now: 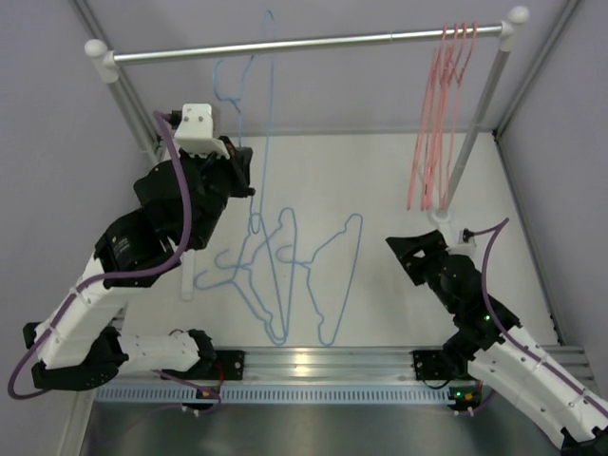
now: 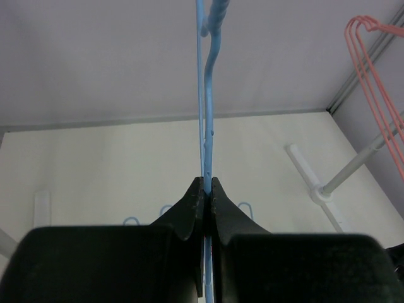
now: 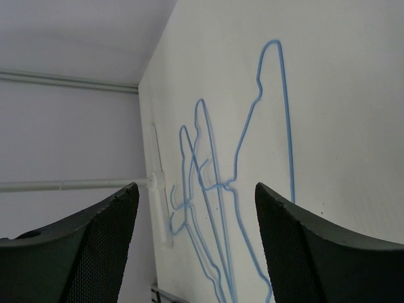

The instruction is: Organize the hangers

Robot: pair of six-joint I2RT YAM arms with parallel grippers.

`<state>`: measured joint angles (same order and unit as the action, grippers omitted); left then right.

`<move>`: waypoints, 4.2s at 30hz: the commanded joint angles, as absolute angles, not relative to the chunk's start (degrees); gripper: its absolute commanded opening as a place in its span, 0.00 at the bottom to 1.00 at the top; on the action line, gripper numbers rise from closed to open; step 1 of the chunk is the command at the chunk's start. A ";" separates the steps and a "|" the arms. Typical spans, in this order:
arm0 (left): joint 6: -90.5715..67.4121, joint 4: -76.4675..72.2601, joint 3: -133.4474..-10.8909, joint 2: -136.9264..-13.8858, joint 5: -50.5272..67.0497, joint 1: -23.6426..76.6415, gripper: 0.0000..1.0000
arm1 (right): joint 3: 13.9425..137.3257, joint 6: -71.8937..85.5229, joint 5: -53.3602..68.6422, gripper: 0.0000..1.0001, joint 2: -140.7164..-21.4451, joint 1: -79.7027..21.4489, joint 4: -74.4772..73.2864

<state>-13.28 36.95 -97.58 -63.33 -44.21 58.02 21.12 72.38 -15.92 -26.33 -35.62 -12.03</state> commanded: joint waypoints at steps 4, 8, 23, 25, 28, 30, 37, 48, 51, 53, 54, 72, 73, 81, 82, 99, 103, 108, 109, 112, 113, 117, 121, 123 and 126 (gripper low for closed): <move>-8.44 41.30 -109.23 -68.72 -41.49 57.13 0.00 | 24.43 70.93 -16.26 0.72 -26.80 -36.39 -13.19; -8.96 45.78 -114.42 -72.85 -39.21 55.38 0.00 | 24.52 70.93 -16.08 0.72 -27.16 -36.39 -13.01; -13.97 48.60 -116.63 -76.55 -22.16 41.93 0.00 | 25.14 70.22 -16.35 0.72 -26.81 -36.39 -12.92; -14.32 48.78 -117.33 -77.08 -21.10 40.18 0.00 | 25.05 70.22 -16.35 0.72 -26.98 -36.39 -12.83; -15.11 49.13 -118.12 -77.78 -18.03 37.19 0.00 | 24.96 70.22 -16.35 0.72 -27.33 -36.39 -12.92; -15.82 49.39 -118.30 -78.22 -15.57 35.52 0.00 | 24.96 70.23 -16.26 0.72 -27.51 -36.39 -12.92; -17.75 49.39 -118.39 -79.10 -8.72 26.64 0.00 | 25.31 70.14 -16.17 0.72 -27.42 -36.39 -12.92; -19.25 50.54 -117.07 -78.58 -4.31 19.95 0.00 | 24.79 70.14 -15.64 0.72 -26.72 -36.39 -12.92; -19.60 50.54 -116.02 -77.96 -3.96 19.78 0.00 | 24.79 70.05 -15.38 0.72 -26.81 -36.39 -12.92; -19.77 50.45 -115.23 -77.70 -3.96 19.78 0.00 | 24.70 70.05 -15.38 0.72 -26.63 -36.39 -12.83; -19.86 50.45 -114.96 -77.35 -3.78 19.86 0.00 | 24.61 70.14 -15.38 0.72 -26.63 -36.39 -12.92; -20.30 50.36 -108.90 -71.02 -4.39 19.86 0.36 | 24.26 70.22 -15.12 0.73 -26.81 -36.47 -12.92; -20.22 50.36 -108.72 -70.75 -4.57 19.86 0.39 | 24.17 70.05 -15.20 0.73 -26.81 -36.39 -13.01; -19.69 50.36 -107.32 -67.42 -5.80 19.78 0.59 | 24.00 69.79 -15.38 0.73 -26.89 -36.39 -13.10; -19.69 50.36 -106.97 -66.54 -5.63 19.86 0.60 | 23.99 69.79 -15.47 0.73 -26.98 -36.39 -13.18; -20.04 50.10 -107.75 -59.06 8.42 19.86 0.63 | 21.45 69.35 -16.08 0.73 -25.75 -36.39 -13.18; -20.83 48.96 -111.87 -63.35 15.37 19.86 0.62 | 21.01 69.08 -16.70 0.73 -25.05 -36.39 -13.97; -21.97 45.62 -109.87 -66.09 19.76 20.13 0.61 | 20.92 68.73 -17.05 0.73 -24.70 -36.39 -14.94; -22.15 45.01 -107.60 -66.27 19.60 21.08 0.61 | 21.00 68.56 -17.22 0.73 -24.70 -36.39 -15.12; -21.28 42.46 -101.81 -65.74 14.63 27.64 0.61 | 21.09 68.20 -17.58 0.73 -24.78 -36.30 -15.82; -20.75 41.84 -100.39 -65.83 11.98 30.38 0.62 | 21.09 68.20 -17.75 0.73 -24.79 -36.39 -15.99; -19.42 40.44 -93.27 -66.97 -5.59 46.03 0.62 | 20.66 68.12 -17.67 0.73 -24.96 -36.39 -16.43; -24.85 34.31 -76.97 -65.05 -13.70 51.59 0.62 | 20.22 67.85 -18.02 0.73 -22.95 -36.39 -18.10; -27.50 30.87 -70.43 -63.99 -14.50 51.77 0.62 | 19.95 67.76 -18.72 0.73 -22.15 -36.39 -19.33; -32.60 23.66 -58.91 -62.32 -14.33 52.03 0.61 | 19.43 67.50 -19.07 0.73 -21.01 -36.39 -20.65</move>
<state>-26.74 33.69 -64.75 -65.10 -9.96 51.70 19.97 68.73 -17.02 -21.96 -35.62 -17.67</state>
